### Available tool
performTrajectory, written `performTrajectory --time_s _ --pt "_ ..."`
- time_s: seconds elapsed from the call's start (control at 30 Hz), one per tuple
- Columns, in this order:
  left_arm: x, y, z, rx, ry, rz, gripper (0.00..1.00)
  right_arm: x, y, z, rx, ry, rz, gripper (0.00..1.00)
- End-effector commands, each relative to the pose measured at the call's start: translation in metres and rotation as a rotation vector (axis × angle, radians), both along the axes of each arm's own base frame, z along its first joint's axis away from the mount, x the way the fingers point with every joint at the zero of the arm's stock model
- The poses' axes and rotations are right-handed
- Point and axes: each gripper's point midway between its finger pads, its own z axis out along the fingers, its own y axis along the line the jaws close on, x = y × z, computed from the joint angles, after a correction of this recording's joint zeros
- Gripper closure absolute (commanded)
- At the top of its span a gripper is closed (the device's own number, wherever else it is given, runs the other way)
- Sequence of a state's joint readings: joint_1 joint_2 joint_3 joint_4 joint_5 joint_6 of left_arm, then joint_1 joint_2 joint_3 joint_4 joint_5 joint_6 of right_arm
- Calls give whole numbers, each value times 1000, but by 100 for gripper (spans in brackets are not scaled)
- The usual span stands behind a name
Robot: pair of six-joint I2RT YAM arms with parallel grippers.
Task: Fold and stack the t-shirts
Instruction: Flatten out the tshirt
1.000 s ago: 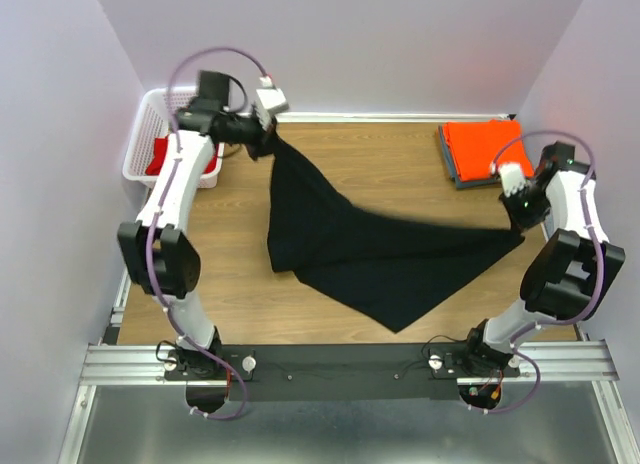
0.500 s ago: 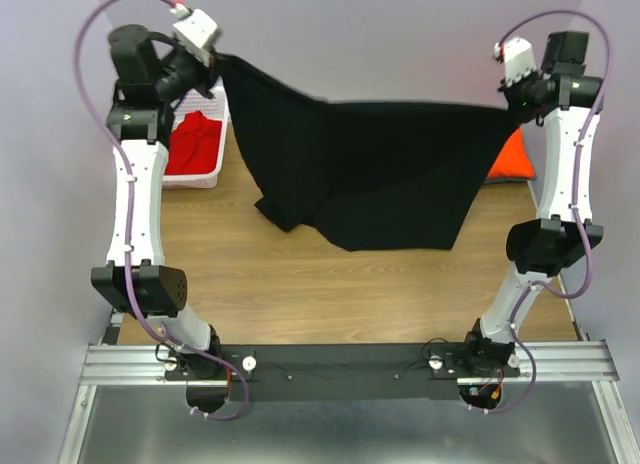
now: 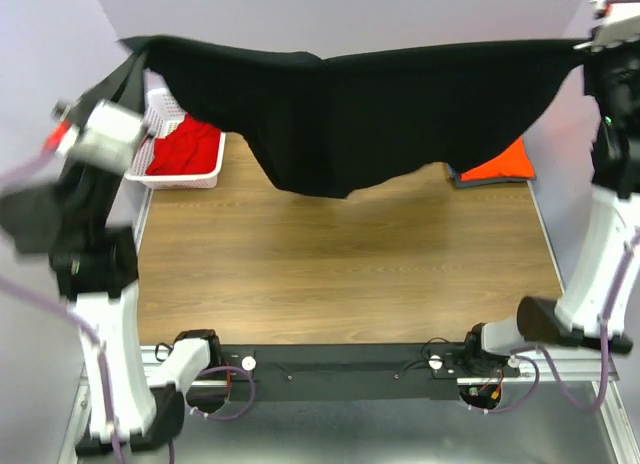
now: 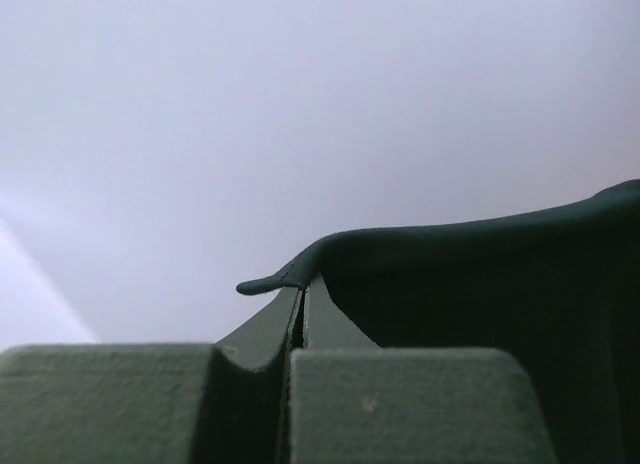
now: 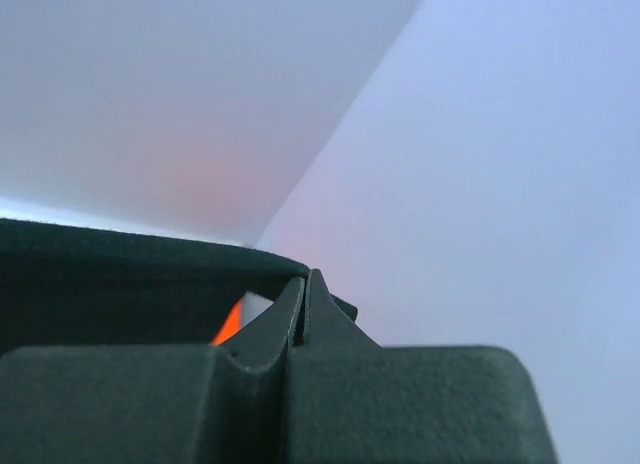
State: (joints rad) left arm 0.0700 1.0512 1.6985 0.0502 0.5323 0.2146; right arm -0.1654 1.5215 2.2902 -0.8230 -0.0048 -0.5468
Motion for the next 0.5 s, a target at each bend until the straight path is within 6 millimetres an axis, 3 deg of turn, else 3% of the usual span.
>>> performTrajectory --time_s 0.0,0.03,0.1,0.13,0.27,0.4,0.47 --pt "-83 31 52 -100 -289 178 100 -52 -11 74 -4 -278 -102 99" --pt "-115 36 61 -114 -354 221 100 -73 -8 87 -9 -324 -105 99" --pt "-144 43 67 -139 -413 261 100 -97 -4 105 -20 -395 -104 99" --pt "-170 47 72 -161 -462 290 100 -119 0 117 -29 -441 -103 100" --pt "-223 61 84 -208 -559 379 100 -154 4 144 -85 -540 -119 99" --pt "-237 81 97 -275 -560 476 100 -164 3 161 -134 -585 -133 100" --pt "-223 81 96 -242 -523 497 100 -157 2 164 -156 -586 -135 99"
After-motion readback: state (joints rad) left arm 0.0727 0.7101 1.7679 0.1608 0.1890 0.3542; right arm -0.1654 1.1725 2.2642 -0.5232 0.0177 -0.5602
